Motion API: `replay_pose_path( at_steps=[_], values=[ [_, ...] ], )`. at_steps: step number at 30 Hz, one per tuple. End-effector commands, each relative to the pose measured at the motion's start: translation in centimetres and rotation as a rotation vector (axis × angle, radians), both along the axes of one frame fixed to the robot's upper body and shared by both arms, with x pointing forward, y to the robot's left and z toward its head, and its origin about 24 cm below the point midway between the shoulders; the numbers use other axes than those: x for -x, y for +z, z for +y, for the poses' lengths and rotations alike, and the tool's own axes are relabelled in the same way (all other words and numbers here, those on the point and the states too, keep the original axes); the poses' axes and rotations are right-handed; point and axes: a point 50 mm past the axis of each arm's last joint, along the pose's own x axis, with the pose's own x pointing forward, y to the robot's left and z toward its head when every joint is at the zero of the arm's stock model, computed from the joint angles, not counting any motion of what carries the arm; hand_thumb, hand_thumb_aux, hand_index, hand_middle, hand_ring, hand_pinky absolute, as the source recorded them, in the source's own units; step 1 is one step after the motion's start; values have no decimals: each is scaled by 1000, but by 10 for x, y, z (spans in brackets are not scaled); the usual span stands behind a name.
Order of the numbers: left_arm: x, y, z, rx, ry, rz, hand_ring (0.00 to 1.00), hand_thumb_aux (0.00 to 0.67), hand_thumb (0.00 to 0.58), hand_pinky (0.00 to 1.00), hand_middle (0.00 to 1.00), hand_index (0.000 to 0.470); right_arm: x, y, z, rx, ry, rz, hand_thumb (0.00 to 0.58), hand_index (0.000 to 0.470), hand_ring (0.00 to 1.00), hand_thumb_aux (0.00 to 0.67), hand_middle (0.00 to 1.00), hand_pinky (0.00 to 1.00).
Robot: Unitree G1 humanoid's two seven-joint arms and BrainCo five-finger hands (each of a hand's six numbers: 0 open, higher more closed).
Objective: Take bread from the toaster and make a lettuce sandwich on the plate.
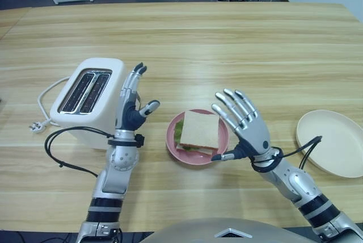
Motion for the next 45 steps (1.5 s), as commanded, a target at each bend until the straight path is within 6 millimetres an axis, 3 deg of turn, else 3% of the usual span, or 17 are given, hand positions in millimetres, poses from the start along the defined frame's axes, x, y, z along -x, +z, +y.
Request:
replay_pose_path(
  at_steps=[1,2,3,4,5,12,22,35,36,37,38,39,40,41,42,43,45],
  values=[
    [21,-1,15,-31,-110,112,902,0,0,902,902,0,6,3,-24,-12,-39,127,0,0,0,0,0,0],
    [29,-4,19,-48,-152,163,1000,223,322,1000,1000,157,9,0,-34,-2,-35,206,0,0,0,0,0,0],
    [35,-6,23,-46,-183,221,1000,376,468,1000,1000,264,12,-2,-44,2,-22,281,0,0,0,0,0,0],
    [42,-9,27,-80,-222,288,1000,670,580,1000,1000,470,15,-2,-53,3,-17,353,530,332,1000,473,1000,1000],
    [51,-14,31,-116,-270,376,1000,670,580,1000,1000,470,18,-4,-64,18,-16,423,580,470,1000,670,1000,1000],
    [79,-50,36,-310,-449,860,1000,670,580,1000,1000,470,38,-28,-89,240,0,803,580,470,1000,670,1000,1000],
    [70,-100,-1,-407,-508,1050,1000,670,580,1000,1000,470,44,-85,-33,466,163,973,580,470,1000,670,1000,1000],
    [19,-141,-26,-406,-429,1005,961,670,580,961,961,470,-24,-92,0,523,1,720,580,470,1000,670,1000,1000],
    [16,-142,-25,-404,-419,999,929,670,580,929,929,470,-30,-91,-1,522,-17,701,580,470,769,670,769,769],
    [13,-143,-25,-403,-408,987,855,670,580,855,855,470,-36,-91,-2,522,-40,684,580,470,243,670,243,243],
    [10,-143,-24,-398,-393,970,384,596,573,384,384,418,-42,-92,-5,535,-69,667,580,470,0,670,0,0],
    [5,-143,-24,-398,-377,949,0,533,556,0,0,374,-48,-93,-7,532,-102,649,577,435,0,620,0,0],
    [1,-143,-25,-398,-363,926,0,452,519,0,0,317,-53,-93,-10,529,-127,635,569,405,0,578,0,0],
    [-5,-141,-26,-392,-337,888,0,113,179,0,0,79,-57,-94,-13,531,-153,619,501,297,0,423,0,0],
    [-10,-140,-27,-385,-317,858,0,0,0,0,0,0,-59,-95,-15,530,-167,608,456,253,0,360,0,0],
    [-14,-139,-27,-380,-295,828,0,0,0,0,0,0,-60,-95,-16,527,-174,601,0,0,0,0,0,0],
    [-20,-136,-24,-369,-243,769,0,0,0,0,0,0,-58,-95,-18,512,-180,582,0,0,0,0,0,0]
  ],
)
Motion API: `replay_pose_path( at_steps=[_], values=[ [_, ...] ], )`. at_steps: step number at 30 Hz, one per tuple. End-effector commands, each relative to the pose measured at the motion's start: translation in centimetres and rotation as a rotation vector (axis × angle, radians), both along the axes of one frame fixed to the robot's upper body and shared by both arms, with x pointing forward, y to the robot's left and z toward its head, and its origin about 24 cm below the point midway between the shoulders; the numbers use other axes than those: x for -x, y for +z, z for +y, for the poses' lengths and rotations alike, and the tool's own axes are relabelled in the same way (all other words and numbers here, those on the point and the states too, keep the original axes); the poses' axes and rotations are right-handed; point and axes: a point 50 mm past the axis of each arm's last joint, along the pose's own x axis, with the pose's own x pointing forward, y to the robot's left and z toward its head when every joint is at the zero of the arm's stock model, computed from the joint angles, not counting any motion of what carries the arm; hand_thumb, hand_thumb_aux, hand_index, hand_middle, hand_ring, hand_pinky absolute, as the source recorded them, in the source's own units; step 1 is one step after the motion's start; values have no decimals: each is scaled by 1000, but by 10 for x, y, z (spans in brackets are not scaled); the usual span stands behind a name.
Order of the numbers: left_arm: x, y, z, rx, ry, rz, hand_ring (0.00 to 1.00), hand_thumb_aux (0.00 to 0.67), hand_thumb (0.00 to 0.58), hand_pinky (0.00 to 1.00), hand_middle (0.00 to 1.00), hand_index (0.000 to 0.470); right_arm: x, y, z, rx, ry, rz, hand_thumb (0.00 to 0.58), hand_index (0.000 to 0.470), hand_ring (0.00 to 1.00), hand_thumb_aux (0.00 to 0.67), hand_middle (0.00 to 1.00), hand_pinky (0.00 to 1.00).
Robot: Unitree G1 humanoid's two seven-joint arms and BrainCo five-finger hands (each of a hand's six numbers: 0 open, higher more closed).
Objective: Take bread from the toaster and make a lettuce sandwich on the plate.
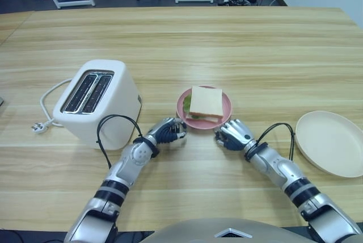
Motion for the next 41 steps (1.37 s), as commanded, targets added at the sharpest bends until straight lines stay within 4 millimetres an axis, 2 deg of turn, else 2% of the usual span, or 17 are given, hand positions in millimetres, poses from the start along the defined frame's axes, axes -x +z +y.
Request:
replay_pose_path(
  at_steps=[1,6,9,12,14,19,24,35,41],
  values=[
    [14,-31,13,-73,94,65,0,0,0,0,0,0,5,-8,-10,33,-26,-6,0,0,0,0,0,0],
    [15,-8,26,-23,208,-178,0,0,0,0,0,0,21,7,-30,-52,-85,-94,0,0,0,0,0,0],
    [20,7,29,56,272,-327,0,0,0,0,0,0,30,28,-41,-170,-137,-164,0,0,0,0,0,0],
    [25,20,22,221,306,-427,0,0,0,0,0,0,36,51,-47,-363,-192,-228,0,0,0,0,0,0],
    [25,25,14,368,337,-445,0,0,0,0,0,0,36,57,-47,-505,-228,-226,0,0,0,0,0,0],
    [19,27,-1,703,424,-395,0,0,0,0,0,0,28,53,-40,-814,-320,-106,0,0,0,0,0,0],
    [14,22,-2,795,471,-349,0,0,0,0,0,0,21,49,-38,-1089,-410,38,0,0,0,0,0,0],
    [10,21,2,862,489,-330,0,0,0,0,0,0,19,44,-38,-1197,-472,162,0,0,0,0,0,0],
    [10,24,1,920,471,-292,0,0,0,0,0,0,19,44,-39,-1224,-449,199,0,0,0,0,0,0]
  ],
)
